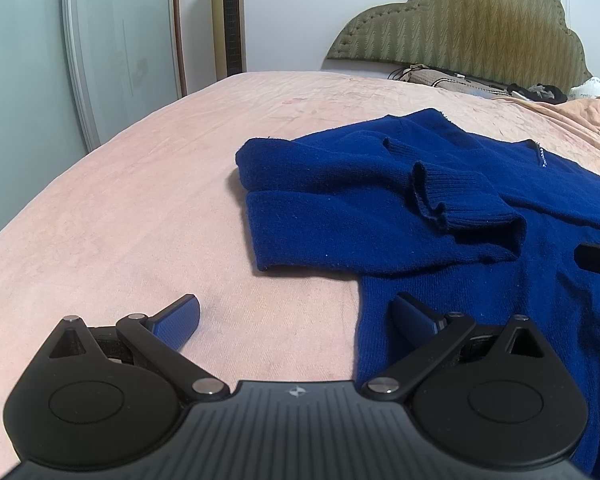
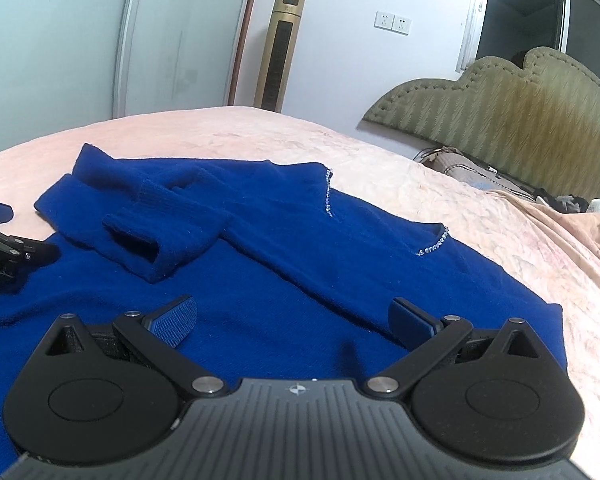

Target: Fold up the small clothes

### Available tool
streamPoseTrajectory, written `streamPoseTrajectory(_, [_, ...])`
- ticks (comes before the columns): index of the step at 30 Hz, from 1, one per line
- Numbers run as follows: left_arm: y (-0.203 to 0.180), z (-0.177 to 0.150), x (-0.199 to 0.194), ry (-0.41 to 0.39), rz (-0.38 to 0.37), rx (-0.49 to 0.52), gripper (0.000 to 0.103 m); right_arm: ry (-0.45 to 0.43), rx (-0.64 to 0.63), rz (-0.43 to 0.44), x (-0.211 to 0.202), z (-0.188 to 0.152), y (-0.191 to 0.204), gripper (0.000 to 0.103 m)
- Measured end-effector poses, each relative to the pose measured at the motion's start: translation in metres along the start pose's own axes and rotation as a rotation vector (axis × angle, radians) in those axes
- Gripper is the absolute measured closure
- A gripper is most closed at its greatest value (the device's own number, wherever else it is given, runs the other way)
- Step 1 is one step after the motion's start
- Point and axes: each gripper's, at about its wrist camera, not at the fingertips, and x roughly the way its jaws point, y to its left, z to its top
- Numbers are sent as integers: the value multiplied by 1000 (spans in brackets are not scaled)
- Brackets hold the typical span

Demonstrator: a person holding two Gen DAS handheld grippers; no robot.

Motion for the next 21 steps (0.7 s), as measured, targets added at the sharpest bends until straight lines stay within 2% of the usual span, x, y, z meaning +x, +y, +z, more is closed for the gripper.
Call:
streamPoseTrajectory(9, [0, 0, 0, 0, -2, 0, 0, 66, 53, -7, 16, -5, -9, 0])
streamPoseTrajectory(16, [0, 0, 0, 0, -3, 0, 0, 112, 103, 33, 28, -11, -15, 0])
streamPoseTrajectory(21, [0, 0, -1, 0, -4, 0, 0, 135, 185, 83, 35, -14, -28, 0])
